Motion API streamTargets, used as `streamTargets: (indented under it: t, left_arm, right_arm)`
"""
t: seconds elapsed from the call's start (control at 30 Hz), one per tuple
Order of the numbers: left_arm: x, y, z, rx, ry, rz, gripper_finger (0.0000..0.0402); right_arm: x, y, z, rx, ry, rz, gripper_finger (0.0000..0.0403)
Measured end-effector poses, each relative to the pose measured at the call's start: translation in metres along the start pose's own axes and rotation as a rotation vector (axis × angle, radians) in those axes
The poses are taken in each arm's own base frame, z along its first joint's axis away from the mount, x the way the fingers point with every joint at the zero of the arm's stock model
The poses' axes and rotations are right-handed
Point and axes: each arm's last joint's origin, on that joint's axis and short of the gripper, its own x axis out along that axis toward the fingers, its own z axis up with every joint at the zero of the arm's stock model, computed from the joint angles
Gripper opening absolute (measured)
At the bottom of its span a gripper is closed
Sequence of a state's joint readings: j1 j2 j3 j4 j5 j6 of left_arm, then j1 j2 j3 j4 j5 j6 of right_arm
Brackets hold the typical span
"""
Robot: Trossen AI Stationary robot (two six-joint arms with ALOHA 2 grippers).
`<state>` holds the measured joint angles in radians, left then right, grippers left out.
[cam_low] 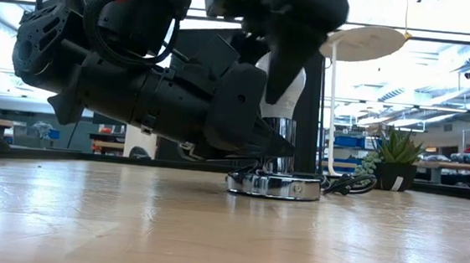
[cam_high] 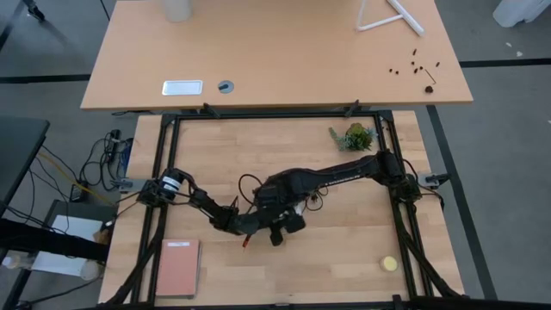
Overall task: Screw lightbulb
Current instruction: Insert the lightbulb into the silver lamp
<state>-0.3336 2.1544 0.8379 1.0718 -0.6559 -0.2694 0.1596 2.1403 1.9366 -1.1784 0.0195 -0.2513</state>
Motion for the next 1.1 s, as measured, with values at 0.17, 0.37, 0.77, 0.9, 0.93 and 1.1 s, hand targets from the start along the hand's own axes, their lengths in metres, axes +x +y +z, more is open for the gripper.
streamTargets:
  t: [0.17,0.37,0.77,0.9,0.93,1.1]
  left_arm:
    - [0.0,0.0,0.0,0.001,0.0,0.0,0.0184]
    - [0.0,0.0,0.0,0.001,0.001,0.0,0.0184]
    - [0.0,0.0,0.0,0.009,0.004,-0.006,0.0184]
    - [0.0,0.0,0.0,0.008,0.004,-0.004,0.0184]
    - [0.0,0.0,0.0,0.008,0.003,-0.003,0.0184]
    - [0.0,0.0,0.0,0.004,0.002,0.0,0.0184]
  right_arm:
    - [0.0,0.002,-0.003,-0.415,0.03,0.013,0.0387]
    - [0.003,0.001,-0.005,-0.564,0.042,0.023,0.0345]
    - [0.016,-0.002,-0.013,-0.255,0.05,0.084,0.0246]
    - [0.016,-0.003,-0.012,0.056,0.054,0.067,0.0247]
    - [0.016,-0.003,-0.011,0.161,0.055,0.055,0.0252]
    - [0.016,-0.005,-0.01,0.624,0.047,0.03,0.0284]
